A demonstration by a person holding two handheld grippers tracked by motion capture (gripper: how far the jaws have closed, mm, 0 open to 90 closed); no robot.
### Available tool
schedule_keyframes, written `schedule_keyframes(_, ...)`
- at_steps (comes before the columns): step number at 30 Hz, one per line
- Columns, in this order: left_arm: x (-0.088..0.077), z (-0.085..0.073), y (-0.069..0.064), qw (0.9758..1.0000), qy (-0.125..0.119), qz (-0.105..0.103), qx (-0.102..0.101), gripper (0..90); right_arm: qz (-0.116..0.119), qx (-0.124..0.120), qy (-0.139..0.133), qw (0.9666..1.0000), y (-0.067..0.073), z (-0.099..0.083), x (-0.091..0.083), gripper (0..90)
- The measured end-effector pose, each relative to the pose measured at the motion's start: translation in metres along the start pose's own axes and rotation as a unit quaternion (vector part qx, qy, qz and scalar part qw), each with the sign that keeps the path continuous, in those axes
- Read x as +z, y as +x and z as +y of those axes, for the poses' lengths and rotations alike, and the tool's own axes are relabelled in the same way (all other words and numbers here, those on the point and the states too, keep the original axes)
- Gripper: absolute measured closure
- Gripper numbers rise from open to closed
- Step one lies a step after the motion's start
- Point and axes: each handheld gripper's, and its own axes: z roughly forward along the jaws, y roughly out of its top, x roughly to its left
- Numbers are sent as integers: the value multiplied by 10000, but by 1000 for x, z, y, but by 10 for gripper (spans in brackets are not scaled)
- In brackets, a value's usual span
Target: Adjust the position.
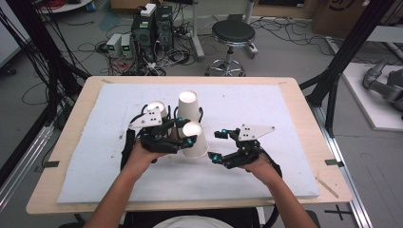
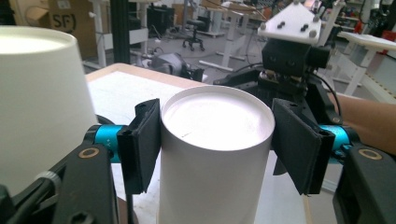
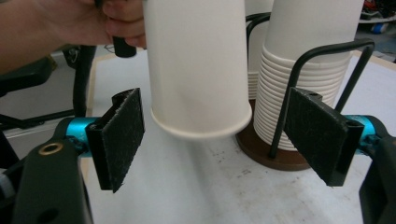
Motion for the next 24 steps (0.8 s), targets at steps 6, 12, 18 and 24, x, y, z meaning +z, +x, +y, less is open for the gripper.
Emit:
schedule_keyframes(6, 6, -5, -6, 9998, 41, -166, 54, 354, 9, -118, 44, 9999, 7, -1, 4, 211)
schedule_keyframes(12, 1, -6, -8, 9997, -51, -233, 40, 354, 89, -211, 41, 9997, 14, 1, 15, 211)
schedule_keyframes(18, -2, -4, -5, 9995, -125, -284, 10, 354, 164, -168, 48, 9997, 13, 0, 26, 211)
schedule_keyframes(24, 0, -5, -6, 9993, -119, -344, 8, 354, 196, -112, -16, 9997, 11, 0, 31, 211)
